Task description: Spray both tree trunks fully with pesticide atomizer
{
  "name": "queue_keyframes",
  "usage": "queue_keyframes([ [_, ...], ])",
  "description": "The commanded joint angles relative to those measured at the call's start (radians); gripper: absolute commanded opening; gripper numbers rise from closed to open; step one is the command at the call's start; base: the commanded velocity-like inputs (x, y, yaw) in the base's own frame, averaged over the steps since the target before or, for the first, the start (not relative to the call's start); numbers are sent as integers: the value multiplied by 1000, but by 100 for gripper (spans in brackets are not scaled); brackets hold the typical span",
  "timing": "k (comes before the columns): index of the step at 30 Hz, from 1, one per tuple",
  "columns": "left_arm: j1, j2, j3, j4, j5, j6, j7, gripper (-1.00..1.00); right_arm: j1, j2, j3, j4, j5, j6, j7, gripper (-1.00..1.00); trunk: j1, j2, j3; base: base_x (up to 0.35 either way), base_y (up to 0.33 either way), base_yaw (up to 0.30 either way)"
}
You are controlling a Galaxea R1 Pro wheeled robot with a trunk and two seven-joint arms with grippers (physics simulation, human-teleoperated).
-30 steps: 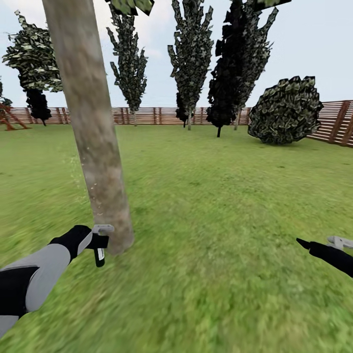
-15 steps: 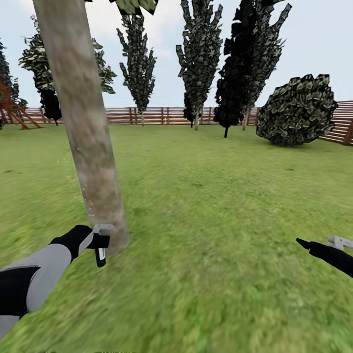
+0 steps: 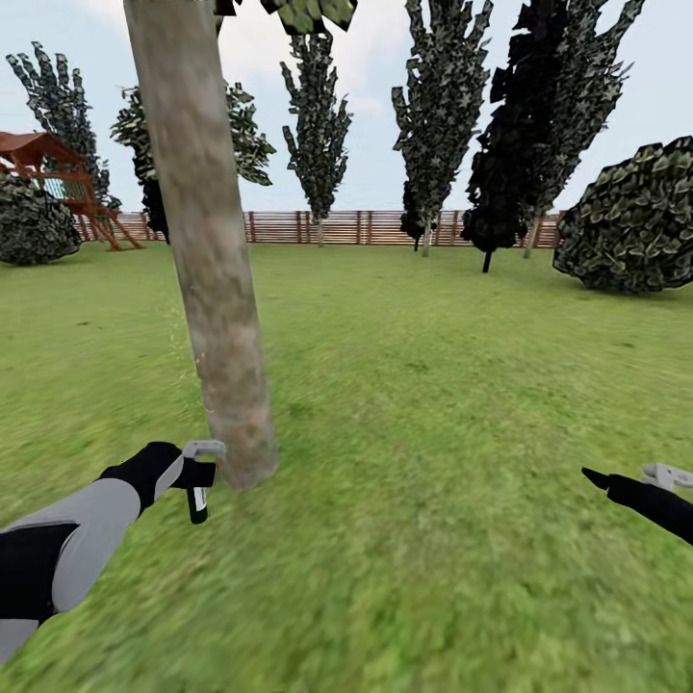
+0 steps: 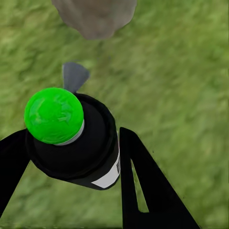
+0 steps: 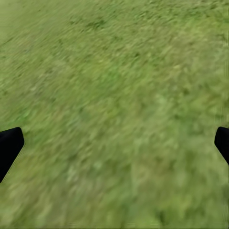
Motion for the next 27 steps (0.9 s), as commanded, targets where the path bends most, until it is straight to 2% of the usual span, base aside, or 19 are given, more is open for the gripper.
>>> queue_keyframes([
  [1,0,0,0,0,0,0,0,-100,0,0,0,0,0,0,0,100,0,0,0,0,-1,271],
  [10,0,-1,0,0,0,1,0,-100,0,0,0,0,0,0,0,100,0,0,0,92,-68,227],
  [17,0,-1,0,0,0,1,0,-100,0,-1,0,0,0,0,0,100,0,0,0,221,-211,36],
  [27,0,-2,0,0,0,0,0,-100,0,0,0,0,0,0,0,100,0,0,0,122,-269,249],
])
